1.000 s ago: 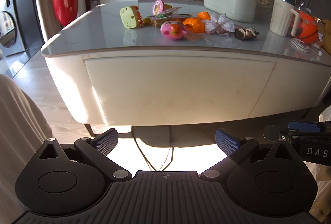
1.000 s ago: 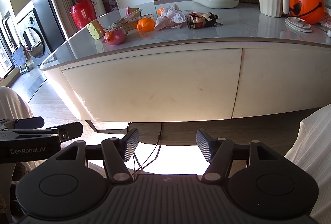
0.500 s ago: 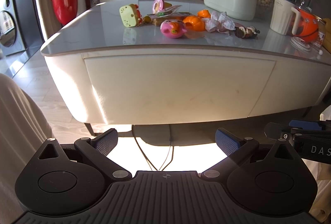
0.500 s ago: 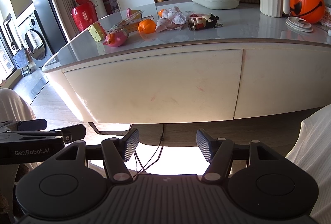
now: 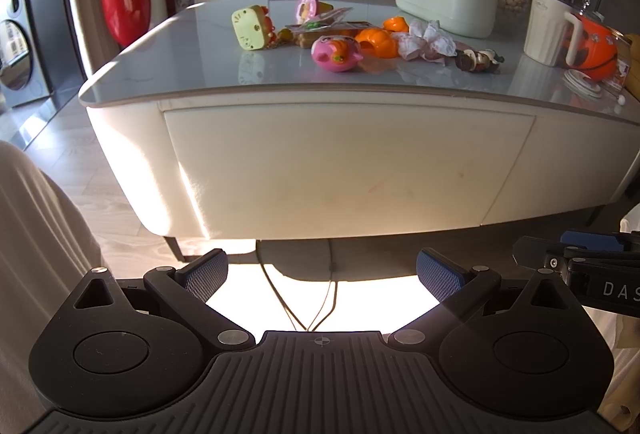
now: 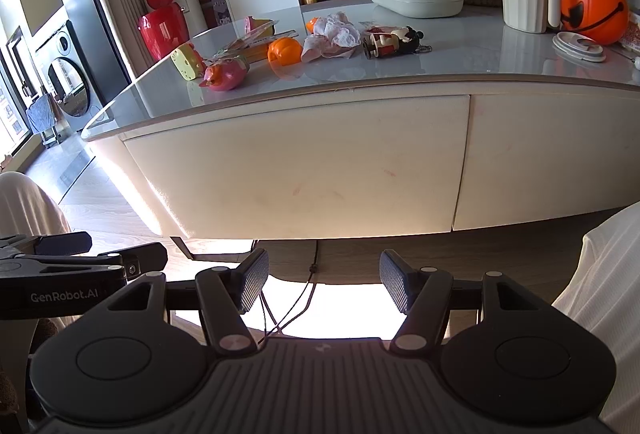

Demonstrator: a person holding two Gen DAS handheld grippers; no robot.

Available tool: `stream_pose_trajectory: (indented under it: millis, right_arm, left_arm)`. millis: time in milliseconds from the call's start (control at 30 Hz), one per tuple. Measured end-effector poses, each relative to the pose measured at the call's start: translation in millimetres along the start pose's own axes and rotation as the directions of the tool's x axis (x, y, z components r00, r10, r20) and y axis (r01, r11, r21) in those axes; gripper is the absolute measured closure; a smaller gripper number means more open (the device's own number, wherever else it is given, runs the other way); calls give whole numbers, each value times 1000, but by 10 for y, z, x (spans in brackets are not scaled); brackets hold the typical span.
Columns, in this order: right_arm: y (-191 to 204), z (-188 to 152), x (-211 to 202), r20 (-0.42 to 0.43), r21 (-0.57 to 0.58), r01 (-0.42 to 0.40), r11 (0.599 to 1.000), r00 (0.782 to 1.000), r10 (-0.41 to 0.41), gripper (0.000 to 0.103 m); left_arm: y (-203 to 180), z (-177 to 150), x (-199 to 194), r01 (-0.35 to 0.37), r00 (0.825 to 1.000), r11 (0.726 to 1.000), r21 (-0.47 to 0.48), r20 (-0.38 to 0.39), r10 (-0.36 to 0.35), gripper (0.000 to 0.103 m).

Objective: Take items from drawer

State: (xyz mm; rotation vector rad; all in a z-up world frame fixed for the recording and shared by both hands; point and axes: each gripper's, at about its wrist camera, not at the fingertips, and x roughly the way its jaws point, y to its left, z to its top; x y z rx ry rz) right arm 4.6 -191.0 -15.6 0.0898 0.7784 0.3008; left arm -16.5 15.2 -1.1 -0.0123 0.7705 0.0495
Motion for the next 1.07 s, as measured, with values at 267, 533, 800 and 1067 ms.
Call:
stream_pose_trajectory:
  millis: [267, 533, 800, 1067]
  right_arm:
    - [-32, 34, -5, -7, 24, -20, 1000, 1000, 21, 41]
    - [-230, 216, -103, 26, 101, -25, 995, 999, 23, 41]
    - [-303, 677, -463, 172, 25, 82, 996, 981, -85, 41]
    - [435, 954, -1030, 282, -245, -57, 968, 951, 127, 41]
  left_arm:
    - [42, -3, 16, 29, 1000, 999, -21, -6, -29, 0]
    - [219, 332, -63, 329, 933, 942, -63, 173, -315, 23]
    - [16, 692, 55, 392, 860, 919, -53, 377, -345, 84]
    - [76, 662, 623, 173, 971, 976, -132, 188, -147, 84]
